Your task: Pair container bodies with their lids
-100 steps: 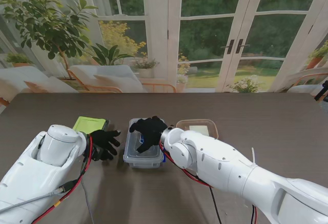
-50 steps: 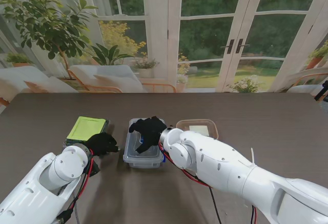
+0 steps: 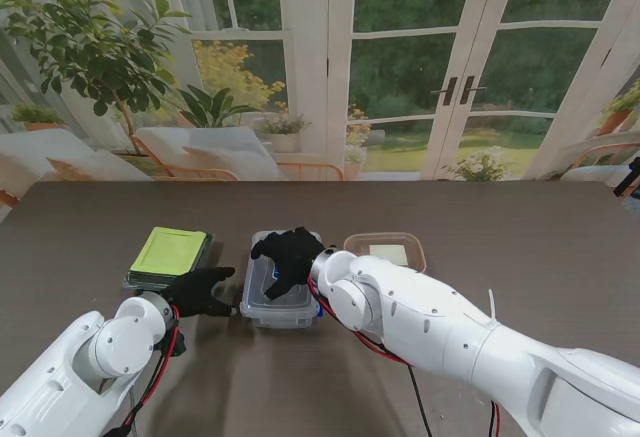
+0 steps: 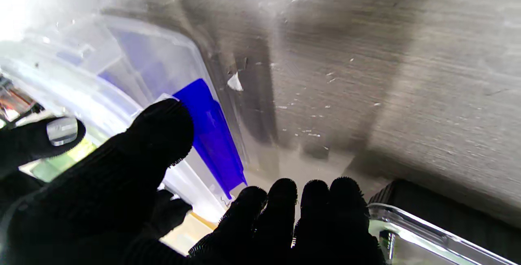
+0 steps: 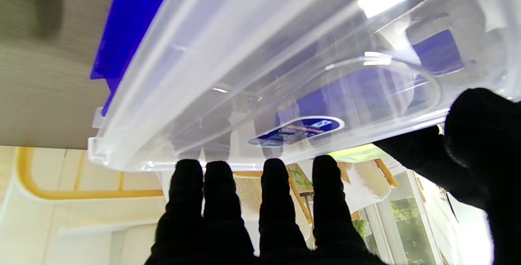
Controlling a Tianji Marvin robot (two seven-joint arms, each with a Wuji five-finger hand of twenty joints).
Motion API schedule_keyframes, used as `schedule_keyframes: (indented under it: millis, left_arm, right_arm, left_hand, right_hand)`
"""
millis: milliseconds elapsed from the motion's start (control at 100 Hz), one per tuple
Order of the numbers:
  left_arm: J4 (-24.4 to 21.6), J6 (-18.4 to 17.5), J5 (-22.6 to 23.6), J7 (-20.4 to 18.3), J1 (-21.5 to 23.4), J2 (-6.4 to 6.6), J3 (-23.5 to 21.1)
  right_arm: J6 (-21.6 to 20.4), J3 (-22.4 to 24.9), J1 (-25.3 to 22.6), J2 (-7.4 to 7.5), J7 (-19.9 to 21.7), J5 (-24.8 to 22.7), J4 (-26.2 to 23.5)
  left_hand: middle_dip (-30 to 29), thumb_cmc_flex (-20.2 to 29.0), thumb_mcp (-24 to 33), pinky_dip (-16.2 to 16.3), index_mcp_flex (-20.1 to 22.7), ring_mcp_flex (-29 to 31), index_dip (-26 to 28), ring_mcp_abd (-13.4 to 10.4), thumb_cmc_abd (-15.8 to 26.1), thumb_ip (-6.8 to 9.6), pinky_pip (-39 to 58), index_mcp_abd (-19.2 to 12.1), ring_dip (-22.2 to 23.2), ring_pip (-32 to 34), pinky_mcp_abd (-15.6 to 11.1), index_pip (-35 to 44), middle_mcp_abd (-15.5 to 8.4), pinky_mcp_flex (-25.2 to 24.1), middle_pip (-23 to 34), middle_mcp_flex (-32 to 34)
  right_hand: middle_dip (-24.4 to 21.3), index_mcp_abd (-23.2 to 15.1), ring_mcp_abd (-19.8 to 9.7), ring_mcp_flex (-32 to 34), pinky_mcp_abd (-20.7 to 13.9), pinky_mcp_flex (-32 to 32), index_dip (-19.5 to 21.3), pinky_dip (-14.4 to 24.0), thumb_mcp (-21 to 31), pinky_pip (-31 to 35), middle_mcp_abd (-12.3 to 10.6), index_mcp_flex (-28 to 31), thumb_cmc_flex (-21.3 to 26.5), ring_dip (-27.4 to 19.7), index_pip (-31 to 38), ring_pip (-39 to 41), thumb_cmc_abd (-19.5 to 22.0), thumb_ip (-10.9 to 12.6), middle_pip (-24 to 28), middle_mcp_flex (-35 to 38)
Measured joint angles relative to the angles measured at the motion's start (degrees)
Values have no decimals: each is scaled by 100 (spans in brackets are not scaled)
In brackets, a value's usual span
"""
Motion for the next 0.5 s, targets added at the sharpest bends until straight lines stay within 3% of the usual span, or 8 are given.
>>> schedule_keyframes:
  millis: [200, 270, 380, 450, 500]
  left_arm:
    - [202, -356, 282, -120, -77, 68, 145]
    - [235, -444, 454, -130, -86, 88, 188]
    - [402, -611, 511, 124, -128, 97, 321]
    - [533, -676, 573, 373, -168, 95, 438]
    - [612, -687, 596, 526, -191, 88, 511]
  right_arm:
    - [1, -1, -1, -14, -10, 9, 15]
    - [1, -1, -1, -18, -12, 13, 20]
    - [0, -4, 1, -25, -15, 19, 29]
    - [-2, -6, 3, -28, -16, 19, 31]
    - [-2, -7, 3, -29, -16, 19, 32]
  left_hand:
    - [-302, -278, -216, -721, -873, -690, -247, -402, -1, -35, -2134, 13, -338, -763, -367, -510, -205, -192, -398, -933]
    - [-371, -278, -231, -738, -1160, -803, -481, -464, -1, -35, -2793, 60, -411, -927, -429, -597, -227, -204, -447, -1214]
    - [-442, -289, -306, -735, -1238, -889, -774, -511, -1, -35, -3751, 72, -459, -1355, -439, -723, -247, -232, -572, -1521]
    - [-496, -341, -326, -449, -1239, -977, -803, -518, -1, -35, -4304, 75, -727, -1481, -451, -745, -266, -262, -608, -1587]
    - [-655, -341, -328, -428, -1239, -977, -806, -518, -1, -35, -4592, 76, -977, -1555, -454, -746, -266, -262, -661, -1587]
  right_hand:
    - [0, 0, 0, 0, 0, 1, 0, 0, 0, 0, 0, 0, 0, 0, 0, 0, 0, 0, 0, 0]
    - [0, 0, 0, 0, 0, 0, 0, 0, 0, 0, 0, 0, 0, 0, 0, 0, 0, 0, 0, 0]
    - [0, 0, 0, 0, 0, 1, 0, 0, 0, 0, 0, 0, 0, 0, 0, 0, 0, 0, 0, 0]
    - [0, 0, 0, 0, 1, 1, 0, 0, 0, 0, 0, 0, 0, 0, 0, 0, 0, 0, 0, 0]
    - [0, 0, 0, 0, 1, 0, 0, 0, 0, 0, 0, 0, 0, 0, 0, 0, 0, 0, 0, 0]
